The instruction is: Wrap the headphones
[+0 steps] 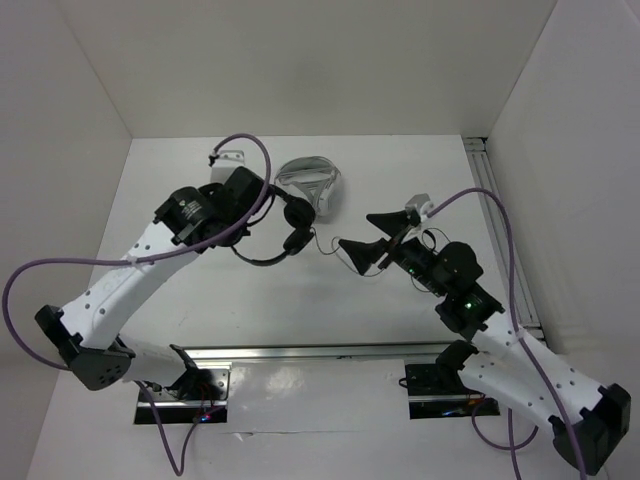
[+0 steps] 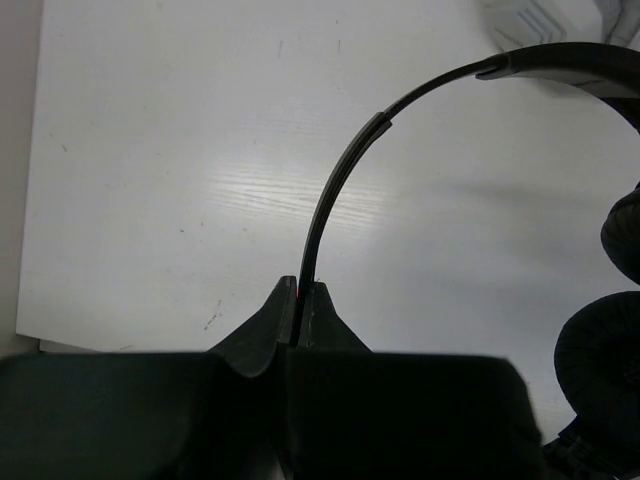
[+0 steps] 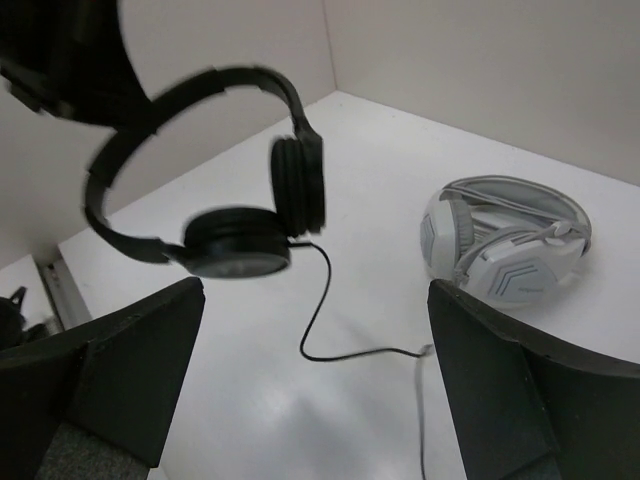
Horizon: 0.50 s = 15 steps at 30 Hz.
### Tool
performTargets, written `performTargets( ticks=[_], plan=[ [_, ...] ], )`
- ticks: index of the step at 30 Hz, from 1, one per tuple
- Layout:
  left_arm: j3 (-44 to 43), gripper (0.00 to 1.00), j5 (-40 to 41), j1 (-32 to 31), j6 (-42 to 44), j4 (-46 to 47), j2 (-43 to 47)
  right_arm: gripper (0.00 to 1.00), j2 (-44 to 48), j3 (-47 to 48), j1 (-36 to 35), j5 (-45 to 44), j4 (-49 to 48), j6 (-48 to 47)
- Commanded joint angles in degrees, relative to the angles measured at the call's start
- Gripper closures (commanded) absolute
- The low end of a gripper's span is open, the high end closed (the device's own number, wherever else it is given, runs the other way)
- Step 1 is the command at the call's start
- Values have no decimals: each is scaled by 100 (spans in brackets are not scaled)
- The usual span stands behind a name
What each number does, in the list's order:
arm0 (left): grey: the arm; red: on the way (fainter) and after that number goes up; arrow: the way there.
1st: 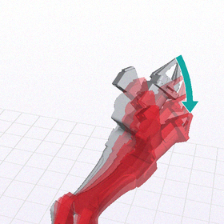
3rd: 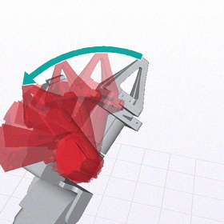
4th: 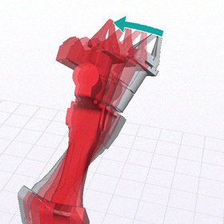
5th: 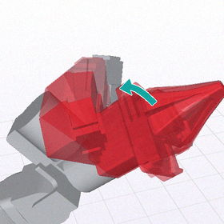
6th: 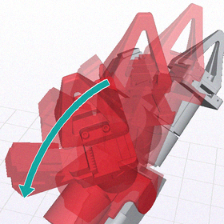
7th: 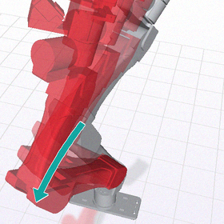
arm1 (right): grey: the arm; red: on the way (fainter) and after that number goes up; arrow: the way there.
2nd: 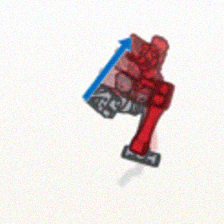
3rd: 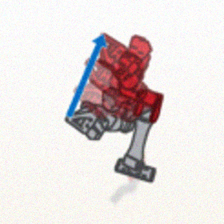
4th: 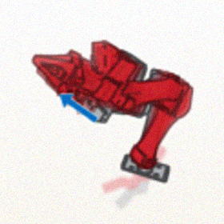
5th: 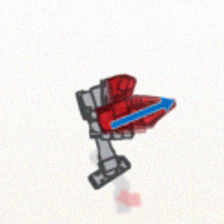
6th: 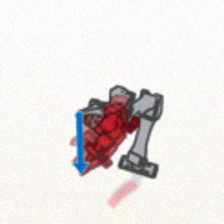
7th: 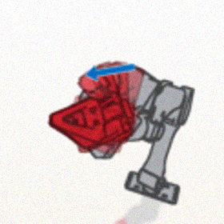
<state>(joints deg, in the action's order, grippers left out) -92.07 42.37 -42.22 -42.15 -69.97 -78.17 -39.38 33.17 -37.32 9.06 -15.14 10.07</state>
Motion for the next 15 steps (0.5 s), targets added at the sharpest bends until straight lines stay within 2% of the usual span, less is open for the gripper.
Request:
performTargets(
  ticks=[1,5,11,15],
  plan=[
    [-609,100,518,12,-74,-622,459,0,-587,-56,32,122,-1396,-523],
    [-926,100,456,12,49,-754,872,0,-1265,14,32,404,-1396,-752],
    [-1497,100,158,64,260,-807,1155,0,-1696,-442,32,166,-2265,-752],
    [-1823,100,35,64,453,-807,1155,0,-1959,-513,32,473,-2696,-585]
  ],
)
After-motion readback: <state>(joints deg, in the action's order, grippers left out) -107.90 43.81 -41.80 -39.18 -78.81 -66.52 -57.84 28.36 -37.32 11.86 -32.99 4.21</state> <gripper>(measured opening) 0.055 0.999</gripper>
